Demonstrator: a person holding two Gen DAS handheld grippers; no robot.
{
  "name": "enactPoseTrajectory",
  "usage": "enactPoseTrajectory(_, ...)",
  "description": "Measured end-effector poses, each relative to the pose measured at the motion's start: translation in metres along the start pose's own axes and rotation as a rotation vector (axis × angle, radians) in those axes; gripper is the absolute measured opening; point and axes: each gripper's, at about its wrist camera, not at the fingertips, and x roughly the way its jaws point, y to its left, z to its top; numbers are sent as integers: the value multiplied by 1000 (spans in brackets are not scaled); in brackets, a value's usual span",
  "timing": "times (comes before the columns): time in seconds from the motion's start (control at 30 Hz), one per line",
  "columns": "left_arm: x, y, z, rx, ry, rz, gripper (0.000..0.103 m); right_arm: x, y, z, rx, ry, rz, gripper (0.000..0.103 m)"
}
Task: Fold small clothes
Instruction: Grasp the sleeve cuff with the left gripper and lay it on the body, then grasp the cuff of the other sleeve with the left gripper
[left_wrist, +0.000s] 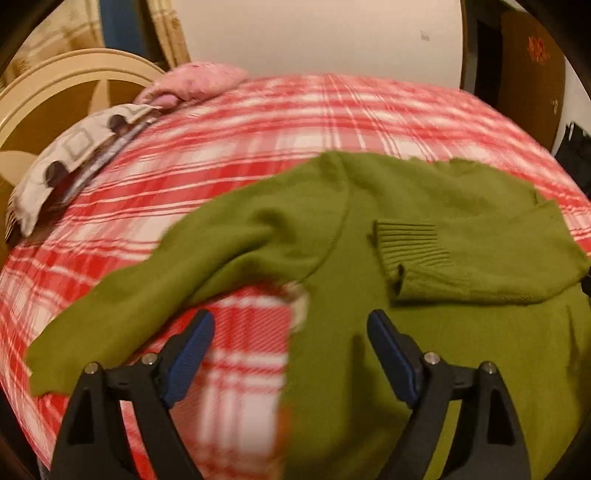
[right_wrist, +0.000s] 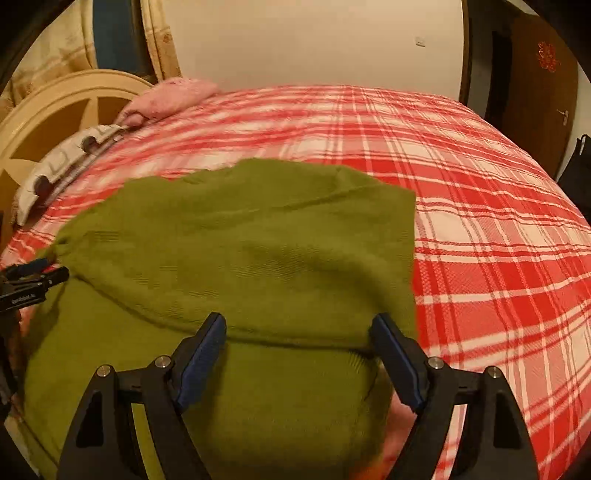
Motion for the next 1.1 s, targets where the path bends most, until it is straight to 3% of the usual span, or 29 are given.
enactPoseTrajectory(0.3,-47,104,-56,-158,-39,146,93,-34,43,-37,-87,-45,54,82)
enactPoseTrajectory(0.57,-47,181,-77,-305,-23,259,93,-40,91,-51,-198,-45,83,82)
enactPoseTrajectory(0.7,-42,218,-83,-374,-37,330,93,-36,98,-51,-196,-35,85,82)
enactPoseTrajectory(0.87,-28,266,-87,-489,-40,335,91,-25,101,-47,-175,-38,56,82)
enactPoseTrajectory(0.97,-16,279,-86,-521,-28,315,85,-19,102,-51,-164,-35,46,82)
enactPoseTrajectory(1.07,-4,284,-86,-553,-8,265,67,-10,105,-60,-182,-16,28,82)
enactPoseTrajectory(1.1,0,284,-86,-561,-3,244,54,-7,106,-62,-186,-8,24,82)
